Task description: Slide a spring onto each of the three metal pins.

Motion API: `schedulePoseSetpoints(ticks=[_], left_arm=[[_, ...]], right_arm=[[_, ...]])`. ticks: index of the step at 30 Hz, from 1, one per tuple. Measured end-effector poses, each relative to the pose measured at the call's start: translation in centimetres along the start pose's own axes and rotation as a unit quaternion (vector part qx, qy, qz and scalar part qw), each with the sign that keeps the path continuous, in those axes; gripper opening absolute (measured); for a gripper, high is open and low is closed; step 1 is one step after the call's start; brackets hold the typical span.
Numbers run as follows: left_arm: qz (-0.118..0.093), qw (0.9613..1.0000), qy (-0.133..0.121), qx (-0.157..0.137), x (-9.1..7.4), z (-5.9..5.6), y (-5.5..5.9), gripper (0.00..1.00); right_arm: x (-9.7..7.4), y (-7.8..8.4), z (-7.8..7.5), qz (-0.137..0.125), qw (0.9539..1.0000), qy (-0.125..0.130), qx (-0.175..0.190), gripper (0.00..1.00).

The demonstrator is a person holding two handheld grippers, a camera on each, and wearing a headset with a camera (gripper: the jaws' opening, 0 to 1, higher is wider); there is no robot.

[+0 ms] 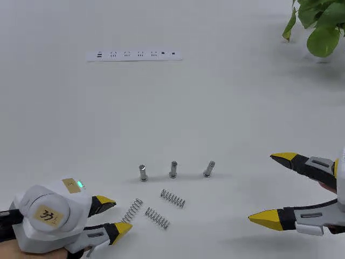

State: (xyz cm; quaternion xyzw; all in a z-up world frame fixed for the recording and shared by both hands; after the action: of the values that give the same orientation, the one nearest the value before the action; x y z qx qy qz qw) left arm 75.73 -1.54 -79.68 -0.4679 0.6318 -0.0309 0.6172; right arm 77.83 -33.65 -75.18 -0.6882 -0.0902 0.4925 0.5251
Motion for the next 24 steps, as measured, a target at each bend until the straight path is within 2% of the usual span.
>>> schedulePoseSetpoints(ticks=[2,6,9,13,19,24], left_arm=[[0.008,1.0,-0.003,-0.002,0.4,-0.2,-0.2,0.29],[0.026,0.9996,-0.004,-0.006,1.2,-0.1,0.4,0.25],[0.034,0.9994,-0.004,-0.006,1.6,-0.3,0.5,0.2],[0.034,0.9994,-0.009,-0.007,1.6,-0.3,0.3,0.18],[0.049,0.9984,-0.02,0.02,1.5,0.0,0.4,0.12],[0.049,0.9984,-0.022,0.02,1.6,-0.1,0.5,0.11]], right_arm=[[0.0,0.1,0.0,-0.002,1.0,0.0,0.0,0.87],[-0.2,0.4,0.1,0.0,1.0,0.0,0.005,0.87],[-0.3,0.6,0.0,0.002,1.0,0.003,0.007,0.86],[-0.5,0.6,0.1,0.003,0.9999,0.006,0.008,0.85],[-0.5,0.4,0.3,0.004,0.9999,0.007,0.011,0.85],[-0.5,0.3,0.6,0.005,0.9999,0.006,0.01,0.84]])
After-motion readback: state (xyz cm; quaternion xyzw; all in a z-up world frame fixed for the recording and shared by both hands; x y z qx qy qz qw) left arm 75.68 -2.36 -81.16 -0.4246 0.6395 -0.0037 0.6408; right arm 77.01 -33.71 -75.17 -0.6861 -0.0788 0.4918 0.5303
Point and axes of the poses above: the centre of the closed fingertips' face, and the gripper's own axes: x roughly forward along the fingers, z roughly to its left, y roughly out of its underside, the point moved 6 cm from there along -x, roughly backward along the fingers, and after that the axes turned 6 degrees about y, right-handed, at the moved point
